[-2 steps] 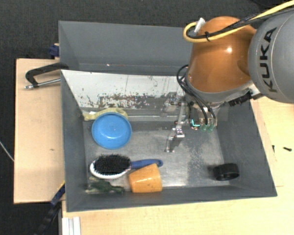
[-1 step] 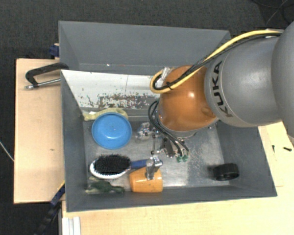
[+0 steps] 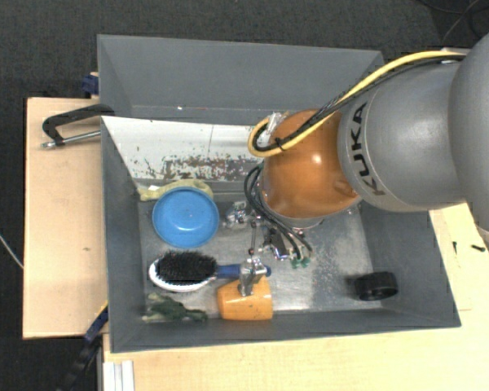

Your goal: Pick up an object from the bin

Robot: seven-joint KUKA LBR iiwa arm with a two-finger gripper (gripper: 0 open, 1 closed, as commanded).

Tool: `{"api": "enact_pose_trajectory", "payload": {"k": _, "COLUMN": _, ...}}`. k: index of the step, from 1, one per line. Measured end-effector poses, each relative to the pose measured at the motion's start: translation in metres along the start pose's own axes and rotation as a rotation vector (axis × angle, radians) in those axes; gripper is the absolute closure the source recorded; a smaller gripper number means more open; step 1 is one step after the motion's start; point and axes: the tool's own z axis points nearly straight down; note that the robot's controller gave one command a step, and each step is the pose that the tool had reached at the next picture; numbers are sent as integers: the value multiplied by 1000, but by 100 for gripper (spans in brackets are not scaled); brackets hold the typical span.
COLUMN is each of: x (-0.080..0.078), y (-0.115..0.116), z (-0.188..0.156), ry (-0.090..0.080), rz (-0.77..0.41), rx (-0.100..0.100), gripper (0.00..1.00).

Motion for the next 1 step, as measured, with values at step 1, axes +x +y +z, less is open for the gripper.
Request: {"api": "enact_pose_trajectory", "payload": {"k": 1, "x": 9, "y": -3, "z": 10, "ry": 33, "rz": 1, "rx": 5, "gripper": 100}}
